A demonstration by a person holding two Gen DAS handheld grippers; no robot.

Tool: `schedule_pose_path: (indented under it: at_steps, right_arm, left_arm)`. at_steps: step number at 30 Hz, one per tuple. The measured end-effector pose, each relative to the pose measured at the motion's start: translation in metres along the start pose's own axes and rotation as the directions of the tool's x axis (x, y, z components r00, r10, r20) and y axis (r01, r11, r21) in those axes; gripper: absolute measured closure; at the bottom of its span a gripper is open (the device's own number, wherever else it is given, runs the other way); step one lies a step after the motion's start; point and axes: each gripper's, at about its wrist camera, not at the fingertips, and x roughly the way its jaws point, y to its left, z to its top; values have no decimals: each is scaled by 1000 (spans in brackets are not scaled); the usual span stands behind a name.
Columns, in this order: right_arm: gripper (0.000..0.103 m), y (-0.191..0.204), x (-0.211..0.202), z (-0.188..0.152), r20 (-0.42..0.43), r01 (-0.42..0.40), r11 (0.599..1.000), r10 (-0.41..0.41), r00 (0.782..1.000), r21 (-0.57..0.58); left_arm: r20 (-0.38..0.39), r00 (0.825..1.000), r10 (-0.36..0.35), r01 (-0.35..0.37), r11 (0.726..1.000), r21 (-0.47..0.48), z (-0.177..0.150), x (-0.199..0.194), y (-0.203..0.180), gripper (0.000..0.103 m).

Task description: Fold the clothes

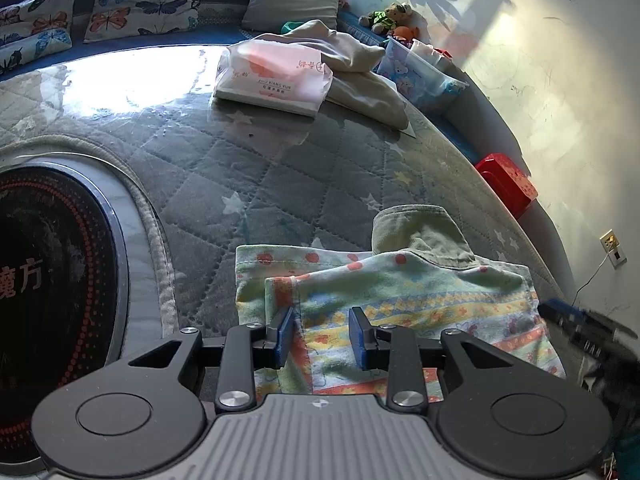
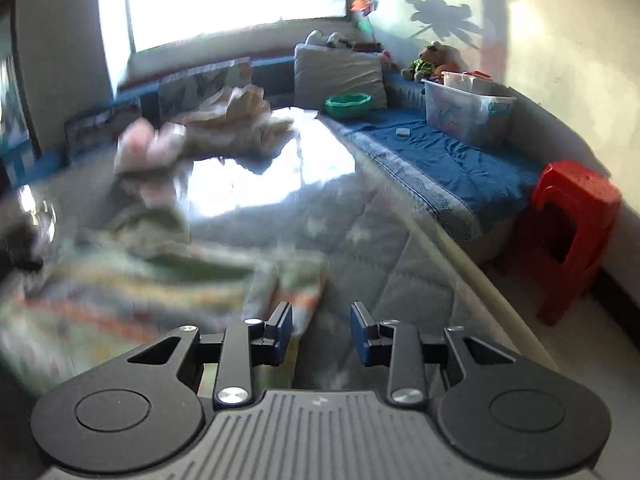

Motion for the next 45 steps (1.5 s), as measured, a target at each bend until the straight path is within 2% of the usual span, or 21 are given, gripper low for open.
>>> schedule_pose_path:
  at_steps: [3,5,7,9,10,13,15,18,21,22,23,25,28,34,37,43,45]
  right_arm:
    - [68,8,-7,-13,12,43,997,-43,999,-67]
    - [61,7,-16,-17,17,61,996,-61,998,-57]
    - [60,4,-27,-20,35,55,998,-55,998,-24]
    - [52,4,-37,-24,53,49,999,-48,997,-13]
    - [44,5,-42,-26,62,45,999,-44,997,-18]
    - [44,13,-49,-36,55,50,995,-45,997,-82]
    - [43,18,-48,-42,37,86,988,-82,996,-125]
    - [40,17,-54,-47,48,119,985,-113,992,-128]
    - [32,14,-66,-48,74,125,988,-118,990,-92]
    - [25,14,-70,-47,93,122,989,-115,989,-80]
    - [14,16,-75,-47,111,115,991,-107,988,-69]
    - [5,21,-78,-47,138,99,993,-89,986,-70]
    - [0,34,-76,-48,163,108,988,-89,983,-108]
    - [0,55,-63,-59,159,175,960,-142,977,-217]
    - [0,51,-64,-66,153,186,957,-155,976,-223]
    - [0,48,-76,-62,192,182,964,-145,971,-194]
    - [0,54,-80,-55,230,170,964,-122,966,-204]
  left_arm:
    - [0,1000,5,-5,1000,3,0,0,-1,70]
    - [3,1000,9,-9,1000,7,0,-2,-2,69]
    - [8,1000,13,-13,1000,10,0,-4,-5,68]
    - [16,1000,11,-12,1000,17,-2,-9,-8,68]
    - [21,1000,4,-5,1000,25,-3,-13,-11,68]
    - [32,999,-16,14,999,52,-7,-22,-20,66]
    - [34,999,-27,25,997,76,-11,-28,-27,66]
    - [34,998,-43,39,993,107,-20,-35,-35,64]
    - [31,998,-58,54,991,123,-28,-39,-40,62]
    - [30,998,-62,58,990,127,-31,-40,-42,62]
    - [29,997,-67,63,989,130,-34,-40,-44,62]
    - [24,997,-74,70,988,139,-40,-40,-47,62]
    - [18,998,-66,62,983,172,-49,-39,-54,62]
    - [13,999,-35,32,981,193,-62,-35,-51,62]
    - [12,1000,-24,21,979,203,-68,-33,-46,62]
    - [42,999,-15,6,977,211,-68,-43,-46,61]
    - [54,998,-21,9,976,216,-66,-47,-47,61]
